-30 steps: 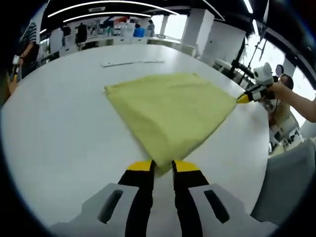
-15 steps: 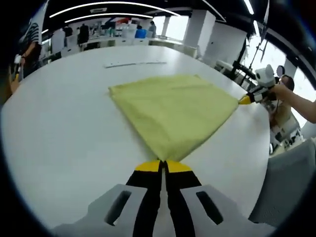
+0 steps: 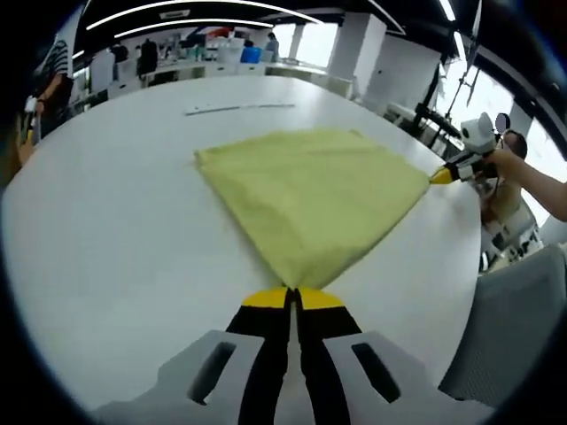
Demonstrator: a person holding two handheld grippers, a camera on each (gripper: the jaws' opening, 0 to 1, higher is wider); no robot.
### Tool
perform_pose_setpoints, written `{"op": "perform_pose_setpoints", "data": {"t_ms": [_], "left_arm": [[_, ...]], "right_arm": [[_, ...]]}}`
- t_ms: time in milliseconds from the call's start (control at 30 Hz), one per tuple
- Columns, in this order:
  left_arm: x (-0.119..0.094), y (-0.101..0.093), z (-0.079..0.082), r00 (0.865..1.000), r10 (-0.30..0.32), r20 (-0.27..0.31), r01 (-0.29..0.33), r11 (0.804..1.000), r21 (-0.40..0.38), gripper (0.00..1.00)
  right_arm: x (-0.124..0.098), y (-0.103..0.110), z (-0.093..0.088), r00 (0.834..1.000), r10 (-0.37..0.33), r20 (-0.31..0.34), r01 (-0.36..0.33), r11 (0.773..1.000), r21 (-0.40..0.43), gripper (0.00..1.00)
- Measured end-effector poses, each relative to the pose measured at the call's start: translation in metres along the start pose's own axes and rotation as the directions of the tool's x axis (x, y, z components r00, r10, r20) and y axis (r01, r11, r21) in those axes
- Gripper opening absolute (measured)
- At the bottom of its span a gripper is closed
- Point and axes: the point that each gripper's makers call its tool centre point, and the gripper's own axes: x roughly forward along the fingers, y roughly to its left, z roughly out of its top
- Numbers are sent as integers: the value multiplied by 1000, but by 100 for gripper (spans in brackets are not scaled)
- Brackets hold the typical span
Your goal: Fold the garment on the visible template until the final outline fits inside the template.
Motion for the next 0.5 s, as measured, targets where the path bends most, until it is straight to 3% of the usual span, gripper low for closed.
{"op": "perform_pose_setpoints", "data": {"t_ms": [500], "left_arm": [[-2, -3, -3, 1000, 21, -11, -21, 999, 38, 0]], "right_arm": [[-4, 5, -6, 1000, 2, -2, -2, 1000, 2, 0]]}}
